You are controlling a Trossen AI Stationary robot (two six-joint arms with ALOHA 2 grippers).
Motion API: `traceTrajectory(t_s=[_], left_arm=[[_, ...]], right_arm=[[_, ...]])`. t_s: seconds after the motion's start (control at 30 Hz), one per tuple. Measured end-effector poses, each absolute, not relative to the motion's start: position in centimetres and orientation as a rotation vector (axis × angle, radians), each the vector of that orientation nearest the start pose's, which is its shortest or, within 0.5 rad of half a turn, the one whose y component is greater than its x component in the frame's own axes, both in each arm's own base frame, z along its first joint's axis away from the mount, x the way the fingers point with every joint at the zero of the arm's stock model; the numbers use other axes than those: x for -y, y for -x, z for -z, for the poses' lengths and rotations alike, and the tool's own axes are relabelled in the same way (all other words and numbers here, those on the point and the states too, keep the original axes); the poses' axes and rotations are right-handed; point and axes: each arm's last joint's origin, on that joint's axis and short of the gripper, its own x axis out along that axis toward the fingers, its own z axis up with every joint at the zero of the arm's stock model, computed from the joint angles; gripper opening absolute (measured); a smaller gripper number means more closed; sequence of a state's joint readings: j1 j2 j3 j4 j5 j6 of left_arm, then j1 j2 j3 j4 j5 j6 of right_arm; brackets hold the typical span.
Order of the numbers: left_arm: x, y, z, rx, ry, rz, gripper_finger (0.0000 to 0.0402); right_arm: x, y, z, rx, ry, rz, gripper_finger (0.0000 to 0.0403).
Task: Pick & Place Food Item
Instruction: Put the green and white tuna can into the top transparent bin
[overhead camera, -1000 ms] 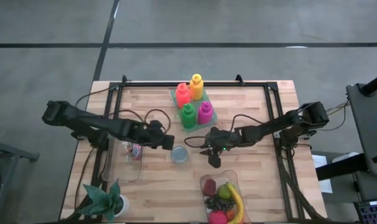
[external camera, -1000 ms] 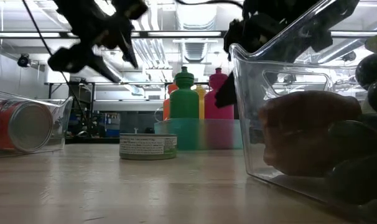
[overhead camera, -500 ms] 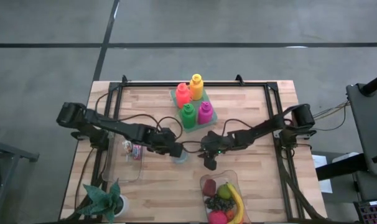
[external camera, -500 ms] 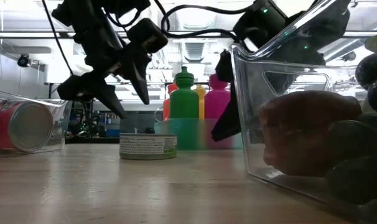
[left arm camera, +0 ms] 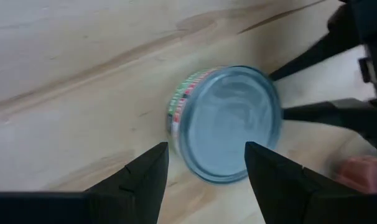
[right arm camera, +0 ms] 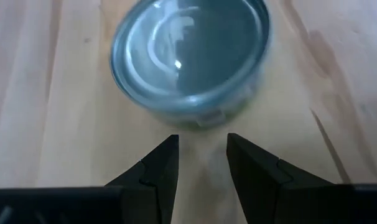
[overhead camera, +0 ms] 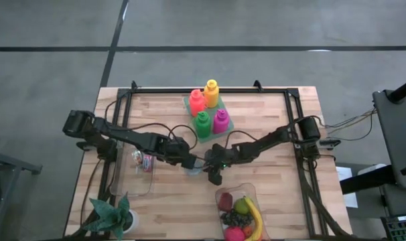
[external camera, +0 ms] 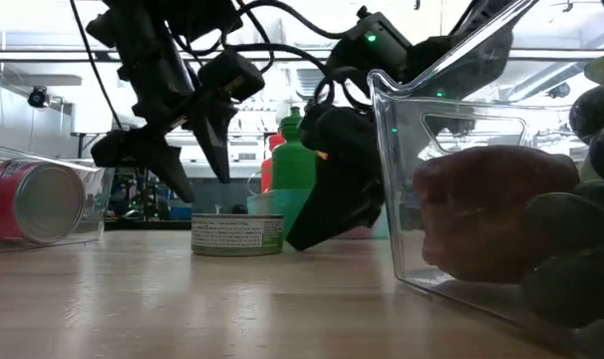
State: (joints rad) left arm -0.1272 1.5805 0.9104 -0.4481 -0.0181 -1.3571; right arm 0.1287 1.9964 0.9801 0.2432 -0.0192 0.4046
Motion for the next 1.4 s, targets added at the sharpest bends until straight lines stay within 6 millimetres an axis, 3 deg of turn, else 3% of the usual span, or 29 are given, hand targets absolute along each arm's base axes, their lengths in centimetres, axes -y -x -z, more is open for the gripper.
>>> traceTrajectory(t_s=[0.23, 0.5, 1.1, 1.4], left_arm=[[3.7, -29.7, -15.8, -1.037, 1.114, -0.694, 0.0217], [3.9, -30.5, -15.2, -1.012, 1.137, -0.653, 0.0217], [3.8, -30.6, -15.1, -1.012, 1.150, -0.645, 0.0217], [3.6, -30.7, -15.5, -0.984, 1.163, -0.632, 0.0217]], right_arm=[[-4.9, -38.2, -10.3, -0.778, -0.329, 0.002, 0.0134], [-4.4, -38.2, -10.3, -0.779, -0.341, 0.010, 0.0134], [-4.7, -39.5, -11.8, -0.777, -0.353, -0.009, 0.0134], [-4.7, -39.3, -11.6, -0.807, -0.371, -0.053, 0.0134]])
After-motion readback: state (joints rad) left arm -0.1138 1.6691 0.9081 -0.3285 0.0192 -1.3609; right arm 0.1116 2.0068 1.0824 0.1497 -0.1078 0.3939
